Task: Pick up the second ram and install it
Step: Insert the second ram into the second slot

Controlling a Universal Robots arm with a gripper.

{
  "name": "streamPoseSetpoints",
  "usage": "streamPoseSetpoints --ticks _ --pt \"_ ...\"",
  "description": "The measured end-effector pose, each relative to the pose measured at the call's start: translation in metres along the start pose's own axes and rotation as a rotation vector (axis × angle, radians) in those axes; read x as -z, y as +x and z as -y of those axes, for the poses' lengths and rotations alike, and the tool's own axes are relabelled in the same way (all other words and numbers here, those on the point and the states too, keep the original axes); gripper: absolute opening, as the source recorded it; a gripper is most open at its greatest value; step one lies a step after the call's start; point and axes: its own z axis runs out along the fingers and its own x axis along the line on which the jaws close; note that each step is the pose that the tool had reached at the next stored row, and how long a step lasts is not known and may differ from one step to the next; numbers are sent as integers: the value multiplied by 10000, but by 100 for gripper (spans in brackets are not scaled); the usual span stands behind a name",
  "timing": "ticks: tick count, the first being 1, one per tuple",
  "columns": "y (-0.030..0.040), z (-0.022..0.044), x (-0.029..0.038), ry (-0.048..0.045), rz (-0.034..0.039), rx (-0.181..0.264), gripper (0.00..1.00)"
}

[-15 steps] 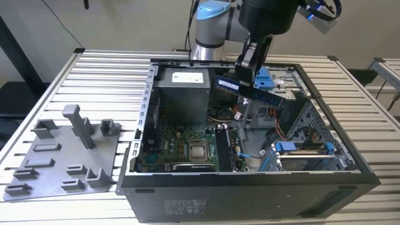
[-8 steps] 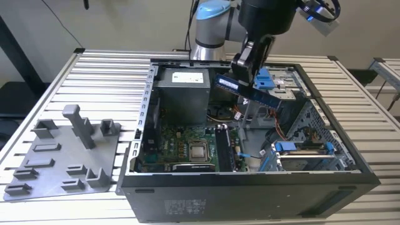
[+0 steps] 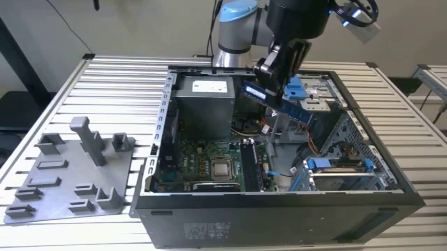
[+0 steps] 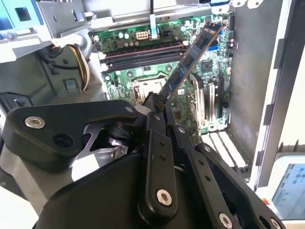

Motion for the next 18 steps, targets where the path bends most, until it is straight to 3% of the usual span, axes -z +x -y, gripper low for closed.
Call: streamPoseSetpoints --ticks 7,14,18 --pt "0 0 -1 -12 -4 -648 14" --pt "-6 -5 -2 -18 -5 -906 14" --pt "-5 -5 -5 -26 -10 -1377 14"
